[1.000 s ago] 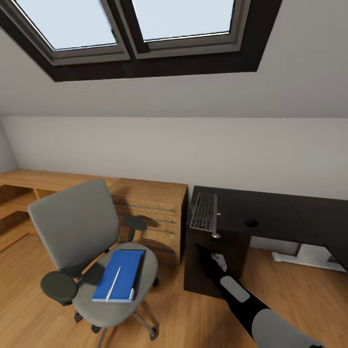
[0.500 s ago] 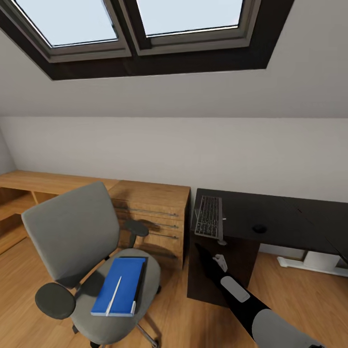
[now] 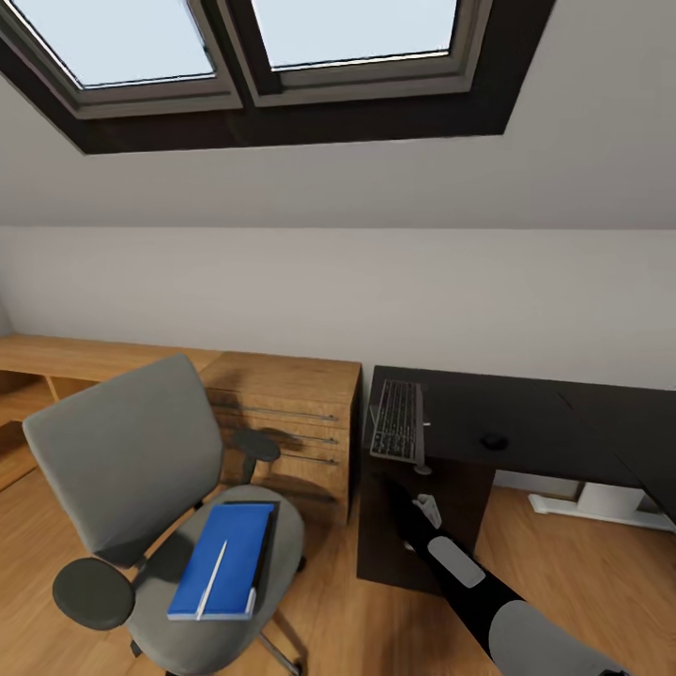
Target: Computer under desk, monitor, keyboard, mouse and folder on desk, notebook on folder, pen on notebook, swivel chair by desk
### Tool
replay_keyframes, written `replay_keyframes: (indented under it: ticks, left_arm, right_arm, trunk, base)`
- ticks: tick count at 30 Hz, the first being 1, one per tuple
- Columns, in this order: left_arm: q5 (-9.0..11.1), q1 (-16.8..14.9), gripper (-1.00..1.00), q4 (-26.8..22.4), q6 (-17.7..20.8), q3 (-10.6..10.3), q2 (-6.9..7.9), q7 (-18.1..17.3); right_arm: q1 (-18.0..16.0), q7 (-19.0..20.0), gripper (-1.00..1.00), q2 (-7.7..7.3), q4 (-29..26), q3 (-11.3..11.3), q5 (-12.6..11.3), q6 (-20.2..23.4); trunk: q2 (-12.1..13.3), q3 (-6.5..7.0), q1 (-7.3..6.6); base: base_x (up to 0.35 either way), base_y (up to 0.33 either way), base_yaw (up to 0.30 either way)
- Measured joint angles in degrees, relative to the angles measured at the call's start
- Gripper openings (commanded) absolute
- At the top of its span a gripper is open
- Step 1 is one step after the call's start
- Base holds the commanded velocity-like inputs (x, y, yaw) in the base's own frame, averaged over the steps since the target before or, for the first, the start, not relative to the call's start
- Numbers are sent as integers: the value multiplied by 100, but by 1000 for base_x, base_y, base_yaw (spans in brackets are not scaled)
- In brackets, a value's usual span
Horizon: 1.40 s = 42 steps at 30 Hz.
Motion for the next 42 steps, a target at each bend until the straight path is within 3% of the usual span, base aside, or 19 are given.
replay_keyframes:
  ticks: [11,42]
  left_arm:
    - [4,1,100,0,-3,8,1,14]
    - [24,2,100,0,-6,10,0,27]
  right_arm:
    - [-1,2,100,2,12,-2,1,-25]
    - [-1,9,100,-7,-3,-2,10,-25]
  trunk:
    - [0,0,0]
    - [-1242,-556,680]
  base:
    - [0,0,-171]
    - [0,0,-6]
